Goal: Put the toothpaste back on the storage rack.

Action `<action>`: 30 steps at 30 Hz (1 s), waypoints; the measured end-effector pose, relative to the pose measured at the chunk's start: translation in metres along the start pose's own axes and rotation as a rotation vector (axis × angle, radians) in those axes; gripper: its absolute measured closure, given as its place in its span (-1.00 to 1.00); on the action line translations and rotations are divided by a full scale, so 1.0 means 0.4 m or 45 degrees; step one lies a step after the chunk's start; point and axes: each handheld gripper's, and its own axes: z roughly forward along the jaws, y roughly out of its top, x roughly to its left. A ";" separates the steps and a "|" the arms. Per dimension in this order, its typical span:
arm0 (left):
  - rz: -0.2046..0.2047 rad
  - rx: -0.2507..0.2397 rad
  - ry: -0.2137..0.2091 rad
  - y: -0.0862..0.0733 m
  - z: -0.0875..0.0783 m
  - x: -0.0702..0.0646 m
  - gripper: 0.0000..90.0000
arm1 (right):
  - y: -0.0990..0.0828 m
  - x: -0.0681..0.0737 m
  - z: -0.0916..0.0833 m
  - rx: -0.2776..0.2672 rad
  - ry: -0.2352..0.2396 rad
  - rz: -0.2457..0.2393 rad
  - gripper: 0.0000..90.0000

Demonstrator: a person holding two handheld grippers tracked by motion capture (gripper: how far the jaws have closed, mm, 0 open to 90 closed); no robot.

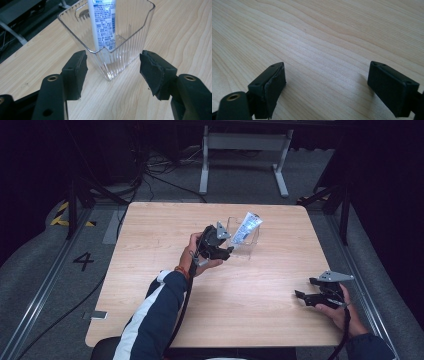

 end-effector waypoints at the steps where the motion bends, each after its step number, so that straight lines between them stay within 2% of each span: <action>1: 0.015 0.013 -0.003 -0.001 -0.003 -0.003 -0.13 | 0.000 0.000 0.000 0.000 0.000 0.000 -0.67; 9: 0.070 0.065 -0.019 -0.015 -0.023 -0.018 -0.18 | 0.000 0.000 0.000 0.000 0.000 0.000 -0.67; 16: 0.109 0.100 -0.007 -0.030 -0.042 -0.027 -0.22 | 0.000 0.000 0.000 0.000 0.000 0.000 -0.67; 20: 0.101 0.123 -0.012 -0.043 -0.050 -0.029 -0.26 | 0.000 0.000 0.000 0.000 0.000 0.000 -0.67; 23: 0.123 0.141 -0.010 -0.053 -0.054 -0.031 -0.27 | 0.000 0.000 0.000 0.000 0.000 0.000 -0.67; 30: 0.133 0.181 -0.023 -0.075 -0.074 -0.033 -0.34 | 0.000 0.000 0.000 0.000 0.000 0.000 -0.67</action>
